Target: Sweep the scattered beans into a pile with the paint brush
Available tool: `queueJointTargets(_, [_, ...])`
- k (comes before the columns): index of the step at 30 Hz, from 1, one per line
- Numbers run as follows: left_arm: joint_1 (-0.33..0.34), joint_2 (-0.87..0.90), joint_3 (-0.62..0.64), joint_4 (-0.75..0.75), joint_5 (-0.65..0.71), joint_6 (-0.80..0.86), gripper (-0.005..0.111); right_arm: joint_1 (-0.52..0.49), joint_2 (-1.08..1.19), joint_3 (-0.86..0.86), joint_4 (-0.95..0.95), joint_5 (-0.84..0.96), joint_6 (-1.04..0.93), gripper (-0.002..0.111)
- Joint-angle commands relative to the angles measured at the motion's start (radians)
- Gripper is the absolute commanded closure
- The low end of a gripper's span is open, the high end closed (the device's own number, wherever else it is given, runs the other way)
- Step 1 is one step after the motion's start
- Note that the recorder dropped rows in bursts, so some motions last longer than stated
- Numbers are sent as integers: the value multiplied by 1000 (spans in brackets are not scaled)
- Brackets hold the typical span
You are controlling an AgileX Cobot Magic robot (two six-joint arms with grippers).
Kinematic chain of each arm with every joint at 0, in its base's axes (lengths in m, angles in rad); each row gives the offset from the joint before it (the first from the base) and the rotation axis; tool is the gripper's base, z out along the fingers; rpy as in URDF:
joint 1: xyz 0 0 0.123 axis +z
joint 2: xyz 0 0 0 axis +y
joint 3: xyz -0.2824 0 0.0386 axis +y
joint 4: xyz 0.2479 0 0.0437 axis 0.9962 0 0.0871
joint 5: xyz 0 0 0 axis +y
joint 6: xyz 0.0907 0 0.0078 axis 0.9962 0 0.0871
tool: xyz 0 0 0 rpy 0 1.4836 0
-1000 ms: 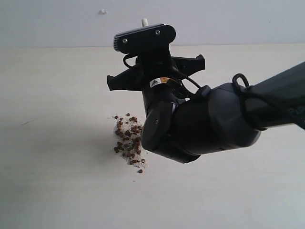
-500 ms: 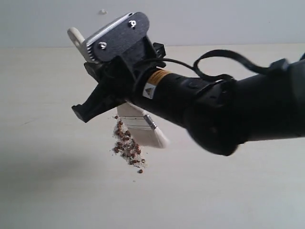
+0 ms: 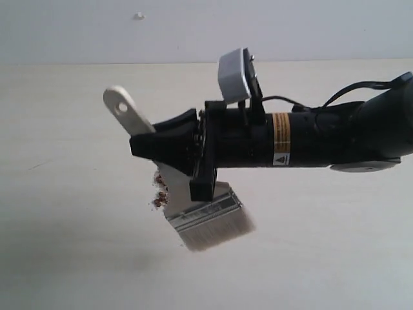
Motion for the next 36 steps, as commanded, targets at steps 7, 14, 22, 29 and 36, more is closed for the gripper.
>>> queueJointTargets(7, [-7, -6, 4, 4, -1, -3, 107, 1, 112, 1, 14, -23, -33, 108])
queueJointTargets(14, [-7, -6, 4, 4, -1, -3, 107, 52, 133, -1, 61, -23, -116, 108])
queueJointTargets(22, [-7, -6, 4, 4, -1, -3, 107, 71, 178, -49, 66, -23, -181, 108])
queueJointTargets(29, [-7, -6, 4, 4, -1, -3, 107, 71, 256, -136, 62, -23, -183, 108])
queueJointTargets(36, [-7, -6, 4, 4, -1, -3, 107, 71, 298, -208, 64, -23, -181, 108])
